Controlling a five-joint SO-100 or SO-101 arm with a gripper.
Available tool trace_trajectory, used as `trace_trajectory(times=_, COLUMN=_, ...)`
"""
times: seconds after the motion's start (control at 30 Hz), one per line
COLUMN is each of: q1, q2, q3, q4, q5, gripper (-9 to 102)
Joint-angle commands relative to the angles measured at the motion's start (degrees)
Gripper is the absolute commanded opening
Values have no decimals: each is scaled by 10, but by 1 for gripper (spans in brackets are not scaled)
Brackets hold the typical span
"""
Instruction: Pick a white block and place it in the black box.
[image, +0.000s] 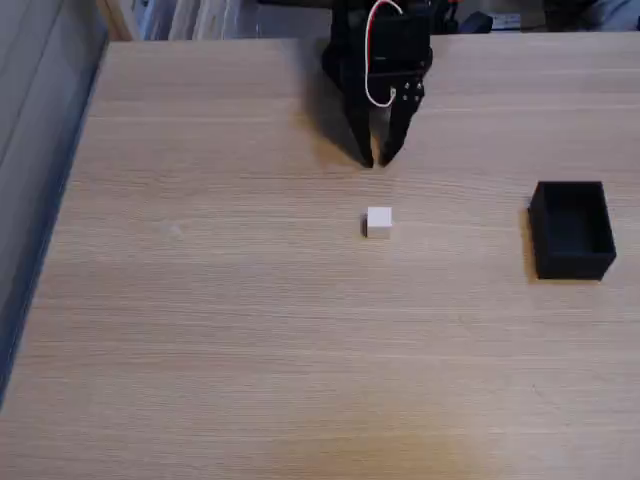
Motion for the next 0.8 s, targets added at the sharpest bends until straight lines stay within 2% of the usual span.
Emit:
trace_trajectory(times=0.0, q1=-11, q2=-38, q3=-40, q4=-16, q5=9, gripper=7)
trace_trajectory(times=0.77, q1=-1, q2=-511, q3=-306, q4=-209, q5=83, gripper=22)
